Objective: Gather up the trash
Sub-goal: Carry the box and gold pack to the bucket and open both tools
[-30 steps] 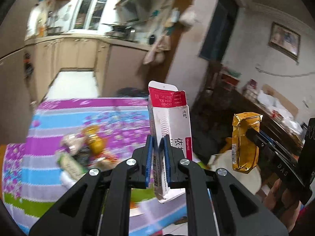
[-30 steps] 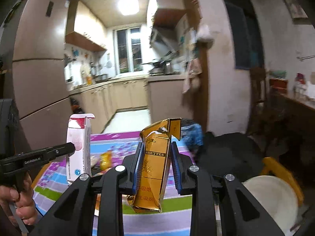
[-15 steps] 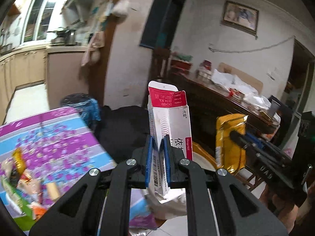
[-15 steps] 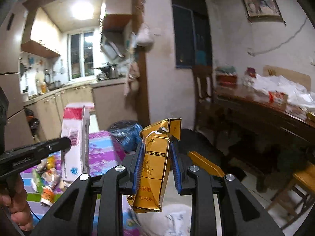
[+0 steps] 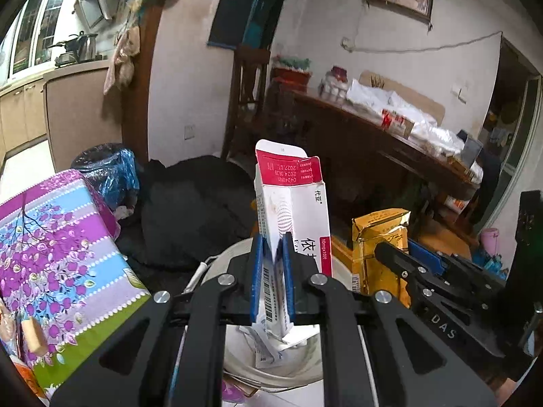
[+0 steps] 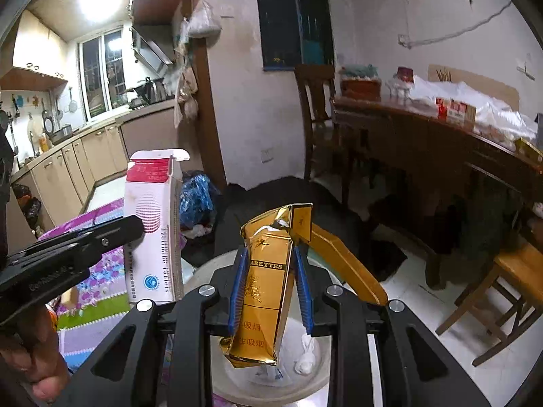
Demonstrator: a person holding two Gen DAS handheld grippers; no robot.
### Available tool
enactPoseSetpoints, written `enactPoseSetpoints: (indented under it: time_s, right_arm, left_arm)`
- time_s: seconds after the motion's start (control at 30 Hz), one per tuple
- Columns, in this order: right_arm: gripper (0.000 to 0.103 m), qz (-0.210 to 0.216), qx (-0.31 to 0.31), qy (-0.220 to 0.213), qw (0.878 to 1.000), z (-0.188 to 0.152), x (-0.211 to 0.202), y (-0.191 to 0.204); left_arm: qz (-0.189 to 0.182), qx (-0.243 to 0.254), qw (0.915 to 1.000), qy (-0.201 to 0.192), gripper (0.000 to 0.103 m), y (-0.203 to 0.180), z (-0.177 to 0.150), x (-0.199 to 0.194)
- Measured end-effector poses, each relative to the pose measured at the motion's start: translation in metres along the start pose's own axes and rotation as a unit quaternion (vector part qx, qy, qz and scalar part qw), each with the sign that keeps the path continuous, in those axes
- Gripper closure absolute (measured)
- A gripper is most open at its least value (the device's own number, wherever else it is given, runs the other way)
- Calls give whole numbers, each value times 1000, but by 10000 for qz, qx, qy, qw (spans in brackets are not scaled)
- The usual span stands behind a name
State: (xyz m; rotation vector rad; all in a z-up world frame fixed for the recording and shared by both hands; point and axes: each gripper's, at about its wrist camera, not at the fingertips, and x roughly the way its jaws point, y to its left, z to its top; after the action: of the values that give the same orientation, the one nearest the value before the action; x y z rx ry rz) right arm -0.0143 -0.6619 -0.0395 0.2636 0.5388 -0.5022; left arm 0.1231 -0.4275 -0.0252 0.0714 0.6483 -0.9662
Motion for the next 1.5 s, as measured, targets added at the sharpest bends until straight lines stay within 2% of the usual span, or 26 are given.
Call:
enactPoseSetpoints:
  time_s: [0.37, 0.8, 1.3, 1.43, 1.47, 1.5]
  right_arm:
    - [75, -3, 61, 285, 9996, -18, 18, -9]
    - [74, -5, 117, 553, 9984, -32, 38, -7]
    - [72, 46, 197, 585, 9981, -36, 45, -10]
    - [70, 37, 215, 596, 9980, -37, 47, -13]
    - [70, 39, 225, 599, 9979, -37, 47, -13]
    - [69, 44, 243, 613, 9978, -37, 48, -14]
  left_arm:
    - [69, 215, 9985, 503, 93, -4, -20, 40]
    - [249, 252, 9963, 786, 92, -3, -31, 61]
    - [304, 219, 9956, 861, 91, -3, -34, 69]
    - [291, 185, 9951, 926, 88, 0, -34, 74]
    - [307, 191, 9949, 944, 85, 0, -34, 75]
    - [299, 178, 9949, 943, 75, 2, -35, 76]
